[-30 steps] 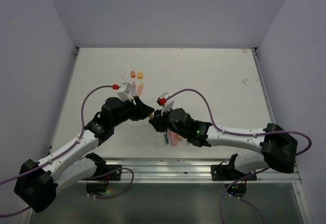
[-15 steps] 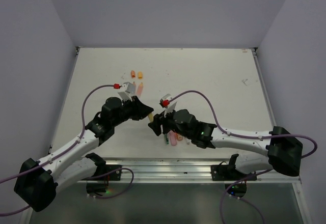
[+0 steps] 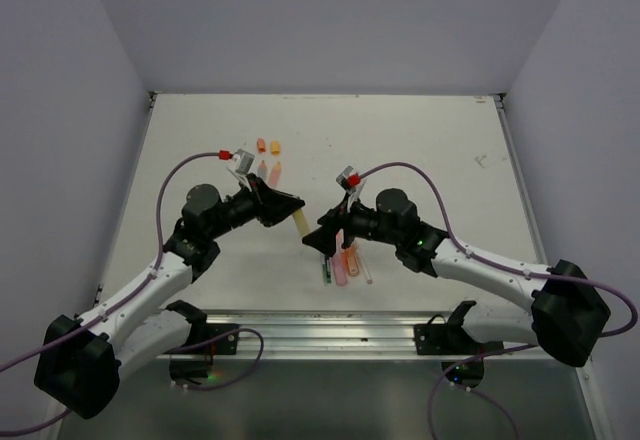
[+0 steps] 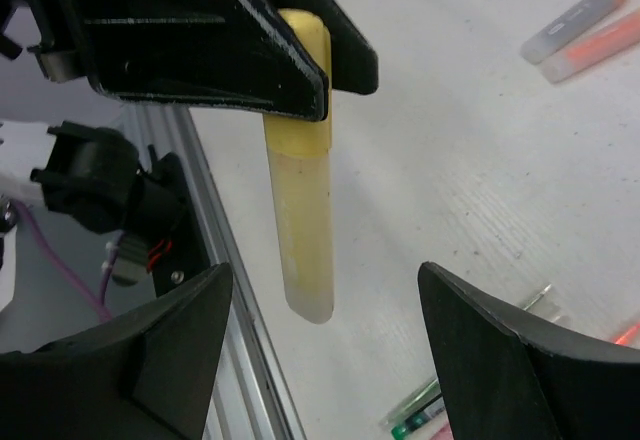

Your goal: Open the pen caps

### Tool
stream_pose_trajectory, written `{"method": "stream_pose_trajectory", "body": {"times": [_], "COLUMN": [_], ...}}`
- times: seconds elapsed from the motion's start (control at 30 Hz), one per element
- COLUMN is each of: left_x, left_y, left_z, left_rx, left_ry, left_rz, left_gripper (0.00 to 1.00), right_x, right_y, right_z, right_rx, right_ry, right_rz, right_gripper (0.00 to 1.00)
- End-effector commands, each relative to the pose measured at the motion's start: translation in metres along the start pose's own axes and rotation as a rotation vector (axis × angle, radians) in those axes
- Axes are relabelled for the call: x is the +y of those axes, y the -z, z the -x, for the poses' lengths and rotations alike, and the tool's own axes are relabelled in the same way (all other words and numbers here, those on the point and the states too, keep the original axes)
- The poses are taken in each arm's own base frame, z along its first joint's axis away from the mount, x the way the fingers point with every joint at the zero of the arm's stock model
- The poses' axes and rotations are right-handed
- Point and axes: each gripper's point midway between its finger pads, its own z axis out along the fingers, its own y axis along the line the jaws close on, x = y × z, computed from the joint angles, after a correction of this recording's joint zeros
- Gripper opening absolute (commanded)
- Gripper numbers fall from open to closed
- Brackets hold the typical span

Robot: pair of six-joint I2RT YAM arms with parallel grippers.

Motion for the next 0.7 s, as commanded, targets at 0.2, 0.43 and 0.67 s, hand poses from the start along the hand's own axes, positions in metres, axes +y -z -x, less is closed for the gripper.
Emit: {"method": "stream_pose_trajectory", "body": {"times": [0.2, 0.43, 0.67], "left_x": [-0.05, -0.057, -0.074], "left_y": [0.002, 0.003, 0.006], "left_z": [0.013, 0.016, 0.032], "left_rx": [-0.033, -0.044, -0.103], "left_ry": [-0.1, -0.122, -0.174], "left_rz": [-0.292, -0.332, -0.395], "left_gripper": [0.0, 0.0, 0.0], "right_x": [0.04, 0.043, 0.039], "right_y": [-0.005, -0.007, -0.005], "right_z": [0.016, 0.022, 0.01], "right_rx": [-0.009, -0.012, 0.015], "right_ry": [0.039, 0.05, 0.045], "right_rz": [0.248, 0.284, 0.291], "right_gripper": [0.66, 0.38, 0.0]}}
